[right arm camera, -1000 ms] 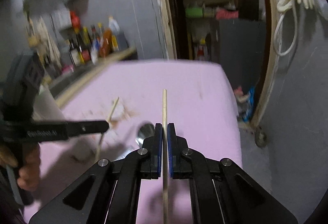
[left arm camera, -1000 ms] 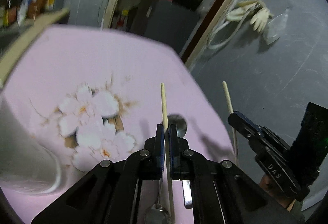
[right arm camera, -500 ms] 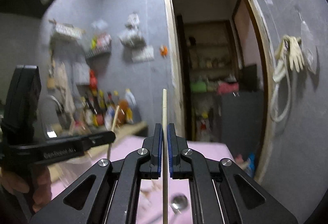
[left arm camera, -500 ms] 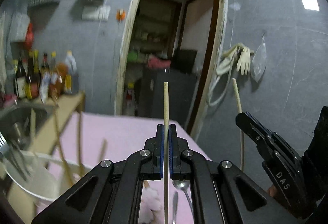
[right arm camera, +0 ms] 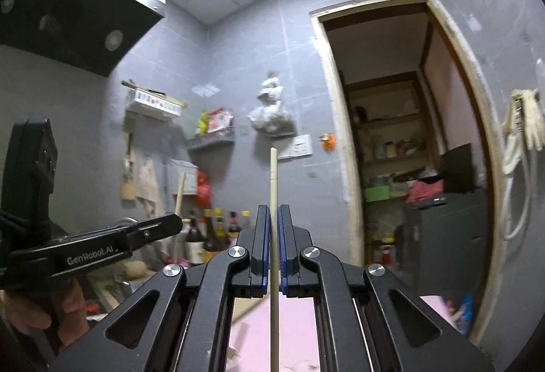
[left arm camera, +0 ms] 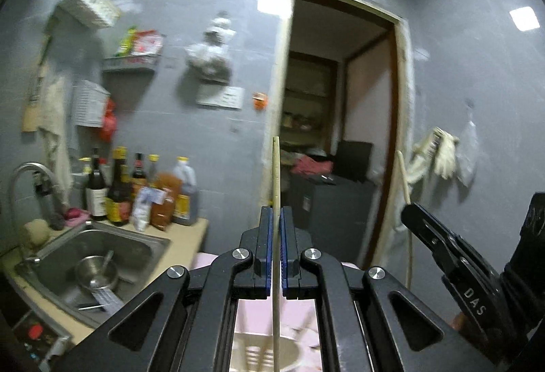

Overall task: Organize utensils
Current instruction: 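Carry both chopsticks over the caddy and open both grippers to drop them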

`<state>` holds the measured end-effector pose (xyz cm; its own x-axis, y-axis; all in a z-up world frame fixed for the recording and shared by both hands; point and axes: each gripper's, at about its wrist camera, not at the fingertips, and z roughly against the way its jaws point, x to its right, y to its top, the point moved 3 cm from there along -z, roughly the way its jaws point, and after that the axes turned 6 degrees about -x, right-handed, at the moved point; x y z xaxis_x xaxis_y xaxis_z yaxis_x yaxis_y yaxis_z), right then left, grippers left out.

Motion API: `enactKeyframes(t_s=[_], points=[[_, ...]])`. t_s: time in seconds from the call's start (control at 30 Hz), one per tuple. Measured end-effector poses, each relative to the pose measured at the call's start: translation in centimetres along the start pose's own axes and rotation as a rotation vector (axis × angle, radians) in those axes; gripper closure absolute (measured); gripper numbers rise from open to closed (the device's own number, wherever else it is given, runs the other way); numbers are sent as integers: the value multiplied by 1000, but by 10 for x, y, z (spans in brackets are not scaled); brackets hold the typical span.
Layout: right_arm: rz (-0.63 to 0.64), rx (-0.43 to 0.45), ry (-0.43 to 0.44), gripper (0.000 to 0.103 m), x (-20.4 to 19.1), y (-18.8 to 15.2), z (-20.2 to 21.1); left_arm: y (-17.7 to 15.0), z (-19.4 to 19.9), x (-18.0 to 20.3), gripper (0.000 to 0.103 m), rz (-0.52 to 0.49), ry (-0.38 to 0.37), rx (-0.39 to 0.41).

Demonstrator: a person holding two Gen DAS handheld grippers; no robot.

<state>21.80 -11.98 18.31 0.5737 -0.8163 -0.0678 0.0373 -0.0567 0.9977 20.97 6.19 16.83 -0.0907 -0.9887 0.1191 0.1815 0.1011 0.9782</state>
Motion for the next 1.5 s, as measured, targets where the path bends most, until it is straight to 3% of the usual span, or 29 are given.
enactKeyframes(t_s=[0.23,0.47,0.9,1.5], points=[[-79,0,120,100,-23,0,-30,4,11,-67,101,87,118,41],[-81,-2,106,100,-42,-14,-59,-11,4,-103,101,144,172,49],[-12,-65,59,100,-57,-53,-87,-41,-18,-109,101,127,182,37],[44,-210,36,100,-51,-87,-80,-80,-35,-95,101,101,140,-127]])
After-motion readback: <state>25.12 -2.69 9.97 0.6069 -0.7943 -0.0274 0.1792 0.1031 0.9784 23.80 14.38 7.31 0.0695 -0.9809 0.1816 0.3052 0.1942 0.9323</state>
